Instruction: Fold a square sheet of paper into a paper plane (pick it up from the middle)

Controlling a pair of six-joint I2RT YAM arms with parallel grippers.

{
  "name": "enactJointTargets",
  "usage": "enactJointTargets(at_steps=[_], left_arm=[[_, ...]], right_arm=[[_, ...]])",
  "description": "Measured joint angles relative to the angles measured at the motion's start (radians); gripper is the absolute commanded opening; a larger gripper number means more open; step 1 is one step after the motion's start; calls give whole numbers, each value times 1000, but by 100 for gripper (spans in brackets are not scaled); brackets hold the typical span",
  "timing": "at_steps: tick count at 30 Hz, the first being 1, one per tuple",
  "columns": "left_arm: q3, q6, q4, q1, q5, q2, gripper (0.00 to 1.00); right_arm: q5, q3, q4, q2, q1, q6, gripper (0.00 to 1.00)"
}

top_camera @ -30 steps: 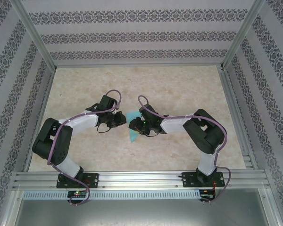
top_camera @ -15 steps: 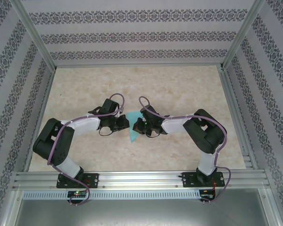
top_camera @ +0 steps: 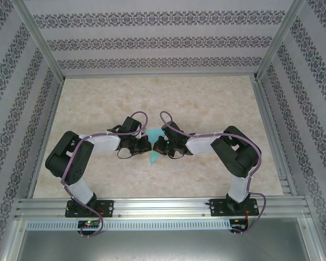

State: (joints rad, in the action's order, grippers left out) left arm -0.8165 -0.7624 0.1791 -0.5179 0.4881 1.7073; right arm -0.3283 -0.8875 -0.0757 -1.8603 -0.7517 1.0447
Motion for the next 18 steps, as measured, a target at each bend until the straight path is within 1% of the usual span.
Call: enactJointTargets(at_steps=[9, 18], left_arm=[[-9, -3, 2, -2, -37, 17, 0], [-9, -1, 2, -8, -51, 17, 0]], right_arm=[[-6, 18, -19, 11, 4, -8, 0], [-16, 83, -66, 146, 26, -87, 0]])
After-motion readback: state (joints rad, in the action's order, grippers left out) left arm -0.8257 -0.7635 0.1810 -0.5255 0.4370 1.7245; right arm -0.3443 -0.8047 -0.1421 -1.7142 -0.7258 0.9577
